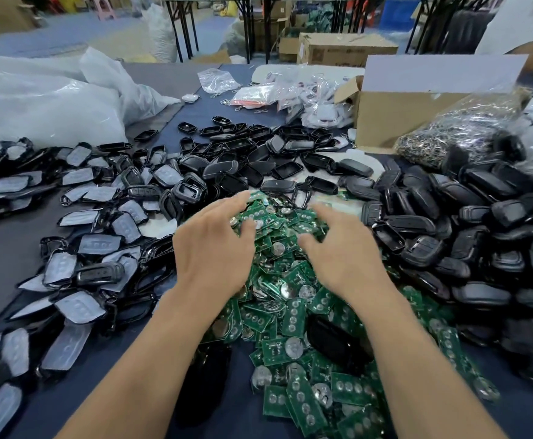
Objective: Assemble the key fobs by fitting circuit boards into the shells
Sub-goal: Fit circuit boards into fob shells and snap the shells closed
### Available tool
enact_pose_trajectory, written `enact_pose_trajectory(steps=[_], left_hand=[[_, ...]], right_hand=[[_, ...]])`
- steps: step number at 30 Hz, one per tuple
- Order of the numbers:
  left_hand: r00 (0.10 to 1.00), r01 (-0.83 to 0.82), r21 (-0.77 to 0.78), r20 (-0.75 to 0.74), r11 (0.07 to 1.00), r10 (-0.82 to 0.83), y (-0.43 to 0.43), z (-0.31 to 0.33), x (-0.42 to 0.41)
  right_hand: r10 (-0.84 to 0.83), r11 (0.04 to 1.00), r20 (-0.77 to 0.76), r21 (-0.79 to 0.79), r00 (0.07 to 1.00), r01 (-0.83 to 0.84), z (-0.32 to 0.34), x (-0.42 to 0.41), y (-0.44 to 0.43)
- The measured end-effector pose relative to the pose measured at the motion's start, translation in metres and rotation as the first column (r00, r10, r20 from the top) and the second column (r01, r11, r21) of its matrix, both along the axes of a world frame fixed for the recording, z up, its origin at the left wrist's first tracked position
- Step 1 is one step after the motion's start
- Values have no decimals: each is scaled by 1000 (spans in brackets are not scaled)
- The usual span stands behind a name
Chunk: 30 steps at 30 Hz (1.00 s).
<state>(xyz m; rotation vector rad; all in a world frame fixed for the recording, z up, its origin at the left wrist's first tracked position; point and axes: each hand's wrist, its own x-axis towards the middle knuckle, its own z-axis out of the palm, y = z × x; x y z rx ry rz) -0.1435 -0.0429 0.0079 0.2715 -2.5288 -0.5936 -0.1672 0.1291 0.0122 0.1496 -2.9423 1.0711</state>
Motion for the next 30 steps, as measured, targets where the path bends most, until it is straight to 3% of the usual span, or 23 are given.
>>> enact_pose_trajectory(steps=[2, 3, 6, 10, 15, 19, 23, 27, 30], left_hand=[[1000, -13, -5, 28, 1000, 13, -6, 0, -3], [998, -12, 10, 54, 1000, 12, -9, -1, -5], [986, -41, 146, 166, 988, 16, -22, -4, -11], [977, -123, 337, 207, 933, 54, -41, -3, -16], [965, -103, 169, 255, 980, 57, -44, -7, -17], [950, 103, -47, 301, 994, -84, -43, -7, -21], [975, 93, 20, 203, 995, -95, -44, -9, -21], [991, 70, 112, 108, 991, -82, -42, -5, -19], [999, 36, 206, -29, 978, -30, -35, 0, -14]], right_hand=[[54, 983, -5, 177, 999, -52, 0, 3, -6], [49, 983, -23, 179, 999, -44, 0, 4, -8], [-17, 997, -97, 70, 995, 24, 4, 6, -11], [-23, 1000, -131, 10, 991, 24, 5, 6, -7], [31, 991, -110, -127, 993, -45, 4, 4, 0], [-4, 962, -148, -271, 989, -37, 2, 4, 3], [-63, 936, -188, -351, 980, -7, 4, 4, 9], [-74, 954, -152, -298, 986, 26, 1, 1, 12], [-92, 939, -128, -342, 987, 43, 2, 0, 11]])
